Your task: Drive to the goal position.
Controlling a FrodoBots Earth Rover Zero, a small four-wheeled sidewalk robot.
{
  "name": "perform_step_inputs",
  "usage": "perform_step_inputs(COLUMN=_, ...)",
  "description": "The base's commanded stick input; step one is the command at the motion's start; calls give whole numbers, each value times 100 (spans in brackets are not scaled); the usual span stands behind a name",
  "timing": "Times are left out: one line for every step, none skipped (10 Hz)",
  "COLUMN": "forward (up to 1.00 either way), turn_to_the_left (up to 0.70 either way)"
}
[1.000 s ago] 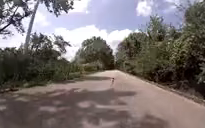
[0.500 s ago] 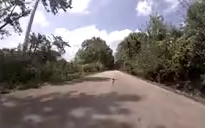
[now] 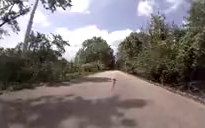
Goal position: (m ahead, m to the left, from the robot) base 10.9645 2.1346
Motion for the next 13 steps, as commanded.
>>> perform_step_inputs(forward=50, turn_to_the_left=0)
perform_step_inputs(forward=50, turn_to_the_left=0)
perform_step_inputs(forward=50, turn_to_the_left=0)
perform_step_inputs(forward=50, turn_to_the_left=0)
perform_step_inputs(forward=50, turn_to_the_left=0)
perform_step_inputs(forward=50, turn_to_the_left=0)
perform_step_inputs(forward=50, turn_to_the_left=0)
perform_step_inputs(forward=50, turn_to_the_left=0)
perform_step_inputs(forward=50, turn_to_the_left=0)
perform_step_inputs(forward=50, turn_to_the_left=0)
perform_step_inputs(forward=50, turn_to_the_left=0)
perform_step_inputs(forward=50, turn_to_the_left=0)
perform_step_inputs(forward=50, turn_to_the_left=0)
